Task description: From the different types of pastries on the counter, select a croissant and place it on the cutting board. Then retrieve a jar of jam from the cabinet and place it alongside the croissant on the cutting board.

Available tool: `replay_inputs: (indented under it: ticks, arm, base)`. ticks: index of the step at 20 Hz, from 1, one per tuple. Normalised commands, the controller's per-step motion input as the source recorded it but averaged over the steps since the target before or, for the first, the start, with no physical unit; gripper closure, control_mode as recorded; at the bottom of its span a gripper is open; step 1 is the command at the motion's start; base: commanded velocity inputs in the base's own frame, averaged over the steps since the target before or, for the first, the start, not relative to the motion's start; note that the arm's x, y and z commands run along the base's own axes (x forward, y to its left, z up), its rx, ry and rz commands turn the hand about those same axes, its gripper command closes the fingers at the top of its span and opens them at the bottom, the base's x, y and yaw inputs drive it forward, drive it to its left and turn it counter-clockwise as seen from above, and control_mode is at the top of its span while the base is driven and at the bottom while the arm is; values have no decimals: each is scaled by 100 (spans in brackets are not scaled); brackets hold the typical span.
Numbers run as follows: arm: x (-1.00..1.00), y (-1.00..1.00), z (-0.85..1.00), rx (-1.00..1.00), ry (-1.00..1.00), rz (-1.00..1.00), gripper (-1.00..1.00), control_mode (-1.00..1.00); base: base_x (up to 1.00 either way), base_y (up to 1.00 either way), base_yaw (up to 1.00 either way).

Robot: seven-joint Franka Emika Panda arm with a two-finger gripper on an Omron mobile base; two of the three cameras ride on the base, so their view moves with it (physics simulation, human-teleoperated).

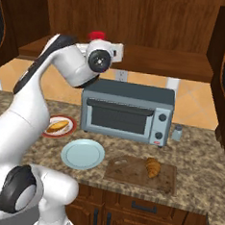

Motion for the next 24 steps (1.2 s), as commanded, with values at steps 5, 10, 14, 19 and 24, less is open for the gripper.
replay_inputs:
  ticks: [5,10,14,19,24]
  arm:
    - [-82,-29,-1,13,4,-68,100,-100]
    - [-75,-33,-8,14,8,-69,100,-100]
    - [-49,-36,-34,14,20,-75,100,-100]
    - [-41,-59,-48,16,23,-70,100,-100]
    - [-26,-63,-57,12,21,-46,100,-100]
  base:
    - [0,0,0]
    - [0,0,0]
    - [0,0,0]
    - [0,0,0]
    - [0,0,0]
